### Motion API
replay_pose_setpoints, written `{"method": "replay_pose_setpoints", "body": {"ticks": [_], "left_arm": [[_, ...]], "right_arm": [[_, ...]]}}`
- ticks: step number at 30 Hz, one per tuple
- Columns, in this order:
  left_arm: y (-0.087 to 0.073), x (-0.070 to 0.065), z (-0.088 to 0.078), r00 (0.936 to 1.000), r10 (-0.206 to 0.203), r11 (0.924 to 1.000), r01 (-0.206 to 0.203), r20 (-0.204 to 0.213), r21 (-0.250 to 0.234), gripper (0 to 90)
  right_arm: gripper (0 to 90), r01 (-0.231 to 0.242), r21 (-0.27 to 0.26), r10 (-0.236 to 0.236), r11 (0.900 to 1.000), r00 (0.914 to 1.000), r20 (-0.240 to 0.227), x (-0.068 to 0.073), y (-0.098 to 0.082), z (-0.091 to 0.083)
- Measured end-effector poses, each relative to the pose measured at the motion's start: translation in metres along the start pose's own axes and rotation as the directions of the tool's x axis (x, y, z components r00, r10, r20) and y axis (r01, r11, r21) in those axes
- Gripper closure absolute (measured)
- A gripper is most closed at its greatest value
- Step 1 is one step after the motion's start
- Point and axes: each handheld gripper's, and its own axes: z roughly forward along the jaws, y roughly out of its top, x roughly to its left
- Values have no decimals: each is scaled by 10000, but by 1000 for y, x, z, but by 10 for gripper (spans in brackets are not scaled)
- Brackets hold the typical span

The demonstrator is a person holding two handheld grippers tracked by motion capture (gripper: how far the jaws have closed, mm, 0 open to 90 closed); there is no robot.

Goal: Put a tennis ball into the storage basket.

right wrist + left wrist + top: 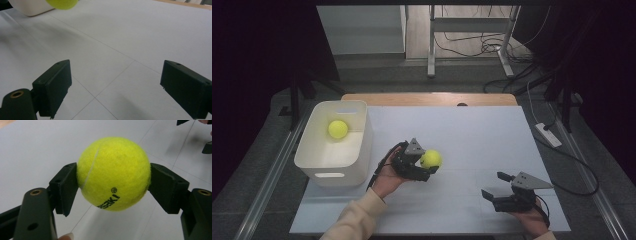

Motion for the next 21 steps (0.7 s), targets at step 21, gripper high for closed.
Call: {"method": "replay_pose_setpoints", "body": {"ticks": [21], "left_arm": [[3,7,-28,9995,-212,9967,194,-223,-793,276]], "right_arm": [[103,-24,19,24,10000,10000,10,1,0,0]]}}
